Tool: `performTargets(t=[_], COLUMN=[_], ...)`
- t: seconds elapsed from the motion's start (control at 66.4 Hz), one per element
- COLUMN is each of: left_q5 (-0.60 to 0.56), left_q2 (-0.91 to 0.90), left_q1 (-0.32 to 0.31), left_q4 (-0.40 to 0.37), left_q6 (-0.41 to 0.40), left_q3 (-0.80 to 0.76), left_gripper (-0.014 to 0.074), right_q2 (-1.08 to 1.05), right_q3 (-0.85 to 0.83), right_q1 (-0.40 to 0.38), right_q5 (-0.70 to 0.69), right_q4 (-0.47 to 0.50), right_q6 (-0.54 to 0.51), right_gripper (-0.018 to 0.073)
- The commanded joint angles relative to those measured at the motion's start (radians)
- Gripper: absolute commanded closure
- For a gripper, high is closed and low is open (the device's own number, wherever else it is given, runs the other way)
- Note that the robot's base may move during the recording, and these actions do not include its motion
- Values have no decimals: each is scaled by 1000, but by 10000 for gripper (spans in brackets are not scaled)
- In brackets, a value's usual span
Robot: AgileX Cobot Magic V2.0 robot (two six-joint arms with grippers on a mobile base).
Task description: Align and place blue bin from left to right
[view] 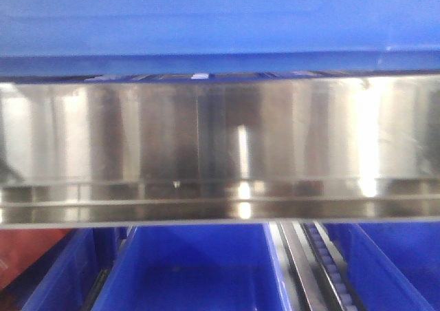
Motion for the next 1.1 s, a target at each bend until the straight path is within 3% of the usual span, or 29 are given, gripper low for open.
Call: performTargets(t=[0.0, 1.084], left_q5=[-104, -104], left_q2=[-5, -5], left_q1=[-14, -14], left_q4=[16, 16], left_q6=[-4, -4], left_q3=[-17, -17], left_gripper=[707, 707], right_q2=[-3, -3], right_q3=[-9, -9], right_q1=[15, 15], right_q5=[-306, -306], right_q4=[-2, -2], right_q6=[-3, -3], right_gripper=[639, 639])
